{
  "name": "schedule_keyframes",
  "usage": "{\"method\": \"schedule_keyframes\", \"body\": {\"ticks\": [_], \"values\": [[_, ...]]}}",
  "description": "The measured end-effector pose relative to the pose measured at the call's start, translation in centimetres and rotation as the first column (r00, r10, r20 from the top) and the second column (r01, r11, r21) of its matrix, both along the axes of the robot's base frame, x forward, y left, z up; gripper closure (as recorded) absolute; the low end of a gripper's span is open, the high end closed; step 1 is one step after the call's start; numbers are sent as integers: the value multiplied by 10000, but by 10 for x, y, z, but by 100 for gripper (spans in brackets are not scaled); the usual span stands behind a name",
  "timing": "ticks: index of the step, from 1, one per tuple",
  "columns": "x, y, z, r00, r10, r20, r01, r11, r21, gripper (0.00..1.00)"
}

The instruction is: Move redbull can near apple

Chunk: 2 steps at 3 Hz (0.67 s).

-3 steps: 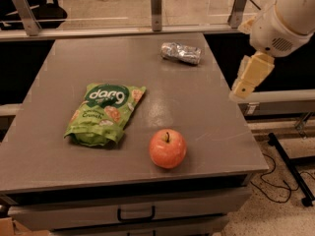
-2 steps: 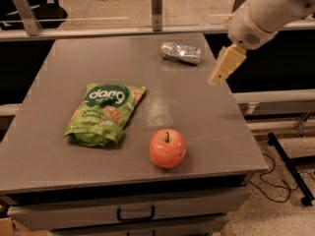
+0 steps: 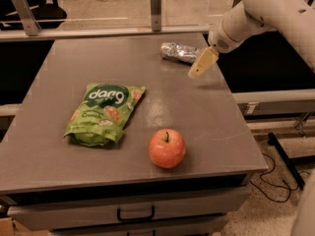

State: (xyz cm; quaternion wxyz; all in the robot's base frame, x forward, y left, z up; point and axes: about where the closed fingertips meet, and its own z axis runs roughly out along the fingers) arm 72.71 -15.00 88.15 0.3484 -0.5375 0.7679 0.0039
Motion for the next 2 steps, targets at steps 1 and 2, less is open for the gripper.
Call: {"method": "schedule_keyframes", "body": {"ticks": [1, 2], "values": [[35, 3, -17, 9983, -512, -271, 529, 9962, 698, 0], [50, 12, -21, 9956, -566, -753, 658, 9897, 1269, 18]]}}
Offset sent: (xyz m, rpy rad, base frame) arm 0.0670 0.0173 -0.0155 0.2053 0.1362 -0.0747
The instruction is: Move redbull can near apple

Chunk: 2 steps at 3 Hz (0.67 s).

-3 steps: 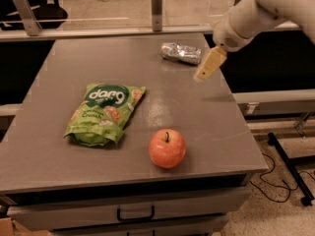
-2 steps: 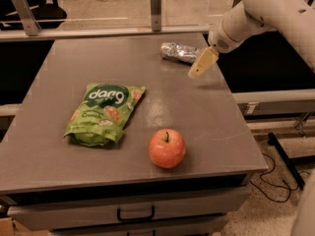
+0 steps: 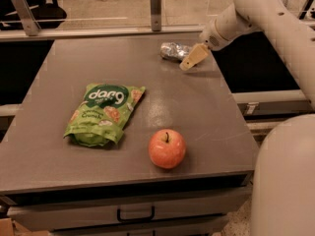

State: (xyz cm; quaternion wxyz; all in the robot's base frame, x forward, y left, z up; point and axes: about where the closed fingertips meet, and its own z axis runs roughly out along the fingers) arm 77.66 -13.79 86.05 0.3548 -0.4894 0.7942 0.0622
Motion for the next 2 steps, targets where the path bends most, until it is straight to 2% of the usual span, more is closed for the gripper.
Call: {"method": "schedule_keyframes", "body": {"ticks": [1, 2], "values": [[1, 9, -9, 9985, 76, -551, -60, 9996, 282, 42], [-10, 19, -16, 9941, 502, -960, -473, 9984, 325, 64]]}}
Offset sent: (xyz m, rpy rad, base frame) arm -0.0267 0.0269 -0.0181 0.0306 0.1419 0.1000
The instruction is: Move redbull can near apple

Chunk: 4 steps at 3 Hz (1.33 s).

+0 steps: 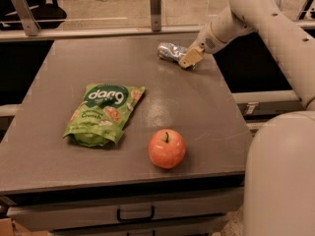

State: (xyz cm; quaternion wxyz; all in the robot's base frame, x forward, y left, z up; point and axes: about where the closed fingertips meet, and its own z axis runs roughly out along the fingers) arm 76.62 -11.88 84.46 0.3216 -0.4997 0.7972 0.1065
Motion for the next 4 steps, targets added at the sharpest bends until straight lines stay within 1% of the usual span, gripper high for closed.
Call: {"method": "schedule_keyframes", "body": {"ticks": [1, 2, 3, 4], "values": [[-32, 12, 12, 9948, 1014, -63, -1014, 9948, 30, 88], [-84, 18, 30, 9732, 2300, 94, -2299, 9732, -40, 100], [-144, 13, 37, 9383, 3457, 111, -3446, 9371, -562, 100], [-184, 1, 30, 9125, 4080, -295, -4084, 9047, -1213, 100]]}}
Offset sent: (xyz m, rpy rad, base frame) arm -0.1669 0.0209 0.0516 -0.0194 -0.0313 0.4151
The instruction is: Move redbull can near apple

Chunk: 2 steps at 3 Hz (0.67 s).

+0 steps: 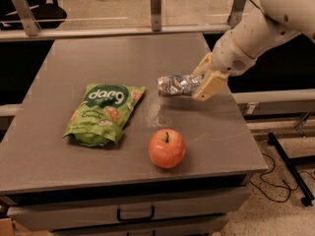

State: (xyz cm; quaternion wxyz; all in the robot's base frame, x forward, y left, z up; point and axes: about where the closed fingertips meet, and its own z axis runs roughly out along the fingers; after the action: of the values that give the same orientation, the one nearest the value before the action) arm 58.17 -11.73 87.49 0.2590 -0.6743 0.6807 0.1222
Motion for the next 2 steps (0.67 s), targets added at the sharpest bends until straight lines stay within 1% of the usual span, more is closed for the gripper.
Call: {"method": "schedule_keyframes", "body": {"ticks": [1, 2], "values": [[-33, -10, -7, 9981, 568, -246, -584, 9957, -719, 100], [-61, -14, -13, 9929, 1028, -598, -1091, 9875, -1136, 82]]}}
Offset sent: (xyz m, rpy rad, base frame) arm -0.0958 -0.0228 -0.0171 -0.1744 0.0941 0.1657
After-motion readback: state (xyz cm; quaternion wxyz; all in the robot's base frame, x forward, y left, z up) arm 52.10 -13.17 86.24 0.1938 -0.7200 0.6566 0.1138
